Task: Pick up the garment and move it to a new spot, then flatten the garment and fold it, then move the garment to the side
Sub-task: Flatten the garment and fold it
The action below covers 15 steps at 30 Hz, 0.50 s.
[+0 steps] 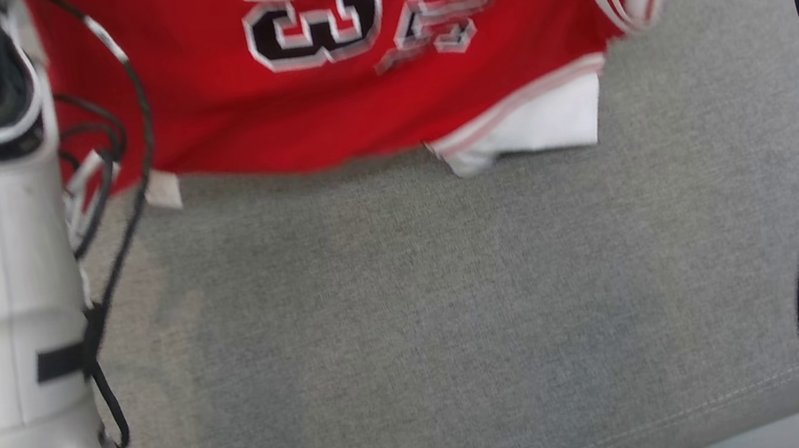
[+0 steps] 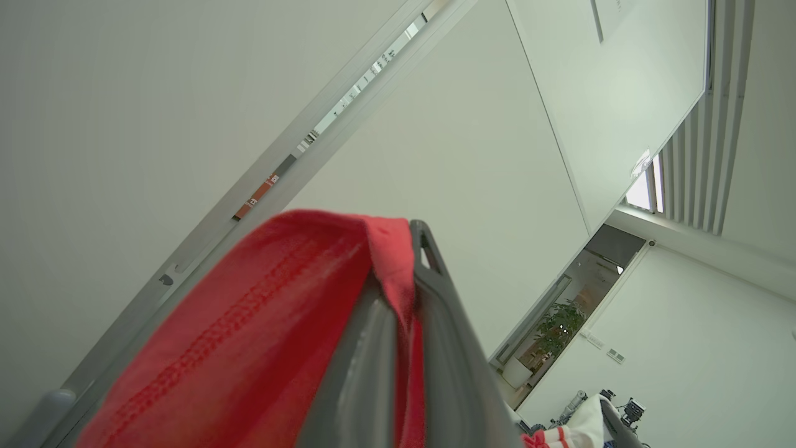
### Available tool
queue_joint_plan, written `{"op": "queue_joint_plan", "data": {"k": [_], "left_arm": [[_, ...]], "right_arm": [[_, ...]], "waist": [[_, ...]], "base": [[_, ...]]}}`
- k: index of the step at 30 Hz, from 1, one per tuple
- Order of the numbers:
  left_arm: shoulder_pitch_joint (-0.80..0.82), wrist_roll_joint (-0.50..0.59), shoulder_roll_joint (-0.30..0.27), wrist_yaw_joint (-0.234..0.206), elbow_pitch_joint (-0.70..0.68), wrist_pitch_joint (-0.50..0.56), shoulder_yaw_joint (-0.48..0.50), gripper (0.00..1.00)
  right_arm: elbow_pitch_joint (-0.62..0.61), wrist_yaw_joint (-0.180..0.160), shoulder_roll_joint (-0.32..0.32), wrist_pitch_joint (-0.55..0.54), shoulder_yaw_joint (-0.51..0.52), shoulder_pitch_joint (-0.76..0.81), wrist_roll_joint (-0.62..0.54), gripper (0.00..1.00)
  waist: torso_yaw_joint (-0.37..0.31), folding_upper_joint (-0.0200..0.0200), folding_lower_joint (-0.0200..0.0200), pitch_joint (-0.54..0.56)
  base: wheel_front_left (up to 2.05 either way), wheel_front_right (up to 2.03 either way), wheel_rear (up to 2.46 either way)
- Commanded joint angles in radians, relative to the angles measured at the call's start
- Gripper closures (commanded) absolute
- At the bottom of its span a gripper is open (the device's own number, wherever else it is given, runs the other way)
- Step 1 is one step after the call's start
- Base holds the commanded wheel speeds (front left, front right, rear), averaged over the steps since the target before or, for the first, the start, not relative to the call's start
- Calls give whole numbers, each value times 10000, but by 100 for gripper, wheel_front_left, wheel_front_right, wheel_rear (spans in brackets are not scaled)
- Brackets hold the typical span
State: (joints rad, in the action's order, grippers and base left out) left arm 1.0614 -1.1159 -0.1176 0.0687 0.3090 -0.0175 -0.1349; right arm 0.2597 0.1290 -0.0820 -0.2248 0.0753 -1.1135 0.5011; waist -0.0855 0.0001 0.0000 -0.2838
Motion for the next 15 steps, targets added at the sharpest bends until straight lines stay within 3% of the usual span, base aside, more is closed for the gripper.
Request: {"op": "queue_joint_plan", "data": {"k": [1, 8, 11, 15], "left_arm": [[593, 181, -94, 126, 223, -357, 96, 100], [2536, 340, -74, 624, 308, -1920, -8, 100], [2731, -119, -194, 631, -452, -2212, -198, 100], [1391, -913, -462, 633, -964, -2387, -812, 100]], "right_arm": [[327, 32, 55, 609, -52, -795, -100, 100], [1159, 31, -37, 4347, -374, -3358, -42, 100], [936, 31, -353, 4775, -604, -3667, 280, 100], [840, 23, -1128, 4888, -1429, -2584, 210, 100]], "waist": [[-472, -1, 0, -1500], [-390, -1, 0, -2272], [-276, -1, 0, -2325], [-1, -1, 0, -2105]], "base": [[0, 0, 0], [0, 0, 0], [0, 0, 0], [0, 0, 0]]}}
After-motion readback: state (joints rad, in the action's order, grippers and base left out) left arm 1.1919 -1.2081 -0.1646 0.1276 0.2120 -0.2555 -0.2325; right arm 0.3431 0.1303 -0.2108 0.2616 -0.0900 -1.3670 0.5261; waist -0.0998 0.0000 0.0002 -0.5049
